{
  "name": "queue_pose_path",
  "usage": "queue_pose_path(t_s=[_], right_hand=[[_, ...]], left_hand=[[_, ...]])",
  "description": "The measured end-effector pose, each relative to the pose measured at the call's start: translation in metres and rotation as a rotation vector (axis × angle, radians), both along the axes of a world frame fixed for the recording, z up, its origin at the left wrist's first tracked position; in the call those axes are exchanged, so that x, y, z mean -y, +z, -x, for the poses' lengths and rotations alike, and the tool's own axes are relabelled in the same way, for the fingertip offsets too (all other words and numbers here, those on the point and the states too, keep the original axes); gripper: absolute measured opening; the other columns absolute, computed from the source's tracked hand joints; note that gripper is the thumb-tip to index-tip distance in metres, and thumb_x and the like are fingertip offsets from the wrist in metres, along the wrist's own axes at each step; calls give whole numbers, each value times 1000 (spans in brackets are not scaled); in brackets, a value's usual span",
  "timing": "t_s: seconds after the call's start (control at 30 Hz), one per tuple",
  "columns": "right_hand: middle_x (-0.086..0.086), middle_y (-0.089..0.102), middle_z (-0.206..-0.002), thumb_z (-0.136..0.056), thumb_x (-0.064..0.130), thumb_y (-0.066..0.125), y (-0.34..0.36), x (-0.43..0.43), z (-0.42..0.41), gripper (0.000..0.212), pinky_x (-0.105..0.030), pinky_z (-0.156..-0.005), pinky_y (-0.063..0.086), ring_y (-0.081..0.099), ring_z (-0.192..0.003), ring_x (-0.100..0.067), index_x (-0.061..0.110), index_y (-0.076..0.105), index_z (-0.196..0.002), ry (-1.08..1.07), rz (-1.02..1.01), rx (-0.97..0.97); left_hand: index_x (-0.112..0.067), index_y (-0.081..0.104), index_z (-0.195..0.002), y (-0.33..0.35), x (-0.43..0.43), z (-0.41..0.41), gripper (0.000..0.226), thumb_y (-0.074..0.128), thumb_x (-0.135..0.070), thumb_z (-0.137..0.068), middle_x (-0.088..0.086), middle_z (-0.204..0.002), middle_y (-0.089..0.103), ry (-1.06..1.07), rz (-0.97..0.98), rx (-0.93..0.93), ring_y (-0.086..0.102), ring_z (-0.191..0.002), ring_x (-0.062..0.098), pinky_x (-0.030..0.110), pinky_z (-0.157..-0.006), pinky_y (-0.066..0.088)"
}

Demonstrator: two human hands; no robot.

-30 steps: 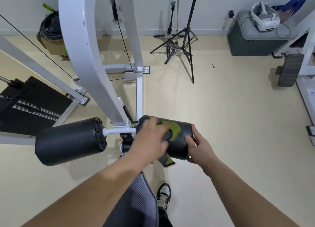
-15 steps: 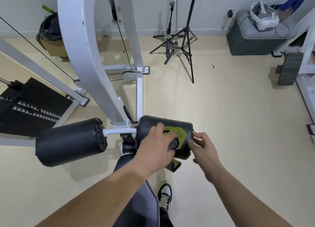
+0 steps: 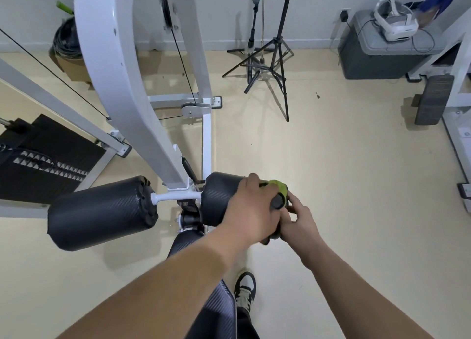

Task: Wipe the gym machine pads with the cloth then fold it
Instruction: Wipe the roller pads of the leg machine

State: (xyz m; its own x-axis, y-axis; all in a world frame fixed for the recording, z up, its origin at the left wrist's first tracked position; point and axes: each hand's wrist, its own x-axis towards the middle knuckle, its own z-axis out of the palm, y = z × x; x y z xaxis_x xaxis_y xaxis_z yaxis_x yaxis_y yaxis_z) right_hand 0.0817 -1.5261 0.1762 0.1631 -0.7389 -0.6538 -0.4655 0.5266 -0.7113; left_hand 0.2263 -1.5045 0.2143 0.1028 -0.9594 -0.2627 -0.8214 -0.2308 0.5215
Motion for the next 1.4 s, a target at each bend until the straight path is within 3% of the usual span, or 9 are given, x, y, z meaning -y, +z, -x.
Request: queue_pose_path(t_s=[0.17, 0.3, 0.37, 0.47, 0.73, 0.97, 1.13, 1.27, 1.4], right_hand=[[10, 46, -141, -102, 21, 61, 0, -25, 7, 43, -40, -108, 49, 57, -127, -13, 37, 46, -139, -8, 86, 19], [13, 60, -131, -95, 13, 70, 4, -28, 9, 36, -29, -88, 53, 64, -118, -13, 33, 54, -120, -83, 22, 25], [6, 65, -127, -89, 28, 76, 9, -10, 10, 32, -37, -88, 56, 65, -109, -16, 26, 58, -115, -143, -15, -19], [8, 55, -139, -97, 38, 67, 16, 19, 6, 55, -47, -89, 62, 62, -120, -24, 32, 47, -149, -146, -127, -15], [10, 63, -132, -108, 32, 43, 12, 18, -2, 41, -42, -90, 63, 61, -118, -17, 48, 52, -145, 27, -134, -3], [14, 66, -132, -108, 33, 47, 10, 11, 6, 44, -45, -97, 60, 64, -118, -18, 54, 49, -146, 10, -131, 51], [17, 60, -137, -106, 36, 47, 8, 4, 7, 48, -49, -108, 52, 57, -128, -19, 55, 43, -150, 4, -71, 31], [13, 63, -138, -107, 30, 51, 3, -4, 8, 50, -47, -111, 50, 60, -121, -15, 50, 44, -152, -11, -47, 47], [21, 66, -128, -100, 14, 62, 13, 1, 11, 41, -47, -98, 55, 65, -114, -13, 35, 61, -134, -88, -130, 53]], left_hand=[[-28, 60, -130, -10, 5, -74, 43, 57, -29, -88, 8, -114, 44, 207, -24, 134, 49, -110, 34, 42, -82, 54], [-25, 60, -127, -11, -6, -61, 39, 58, -30, -89, 8, -115, 42, 310, -32, 161, 47, -109, 32, 34, -78, 44], [-25, 59, -124, -10, -23, -47, 38, 61, -29, -87, 7, -119, 41, 299, 17, 149, 46, -110, 29, 34, -80, 45], [-26, 60, -122, -15, -53, -52, 38, 63, -29, -84, 2, -117, 37, 271, 25, 88, 47, -110, 25, 34, -83, 51], [-26, 61, -123, -16, -10, -58, 36, 61, -26, -87, 5, -112, 42, 423, 22, 86, 48, -107, 32, 41, -81, 53], [-30, 61, -130, -14, -11, -32, 50, 58, -32, -80, 8, -115, 46, -71, 83, -17, 51, -106, 31, 40, -73, 55], [-23, 60, -132, -22, 15, -94, 43, 57, -25, -90, 13, -116, 46, 338, -54, 144, 50, -108, 36, 36, -83, 45], [-23, 66, -117, -12, 0, -32, 37, 57, -24, -81, 11, -108, 48, 187, 62, 87, 50, -98, 35, 41, -76, 51], [-26, 60, -127, -14, -32, -19, 44, 59, -30, -83, 6, -119, 42, 26, 34, 11, 46, -109, 28, 41, -75, 55]])
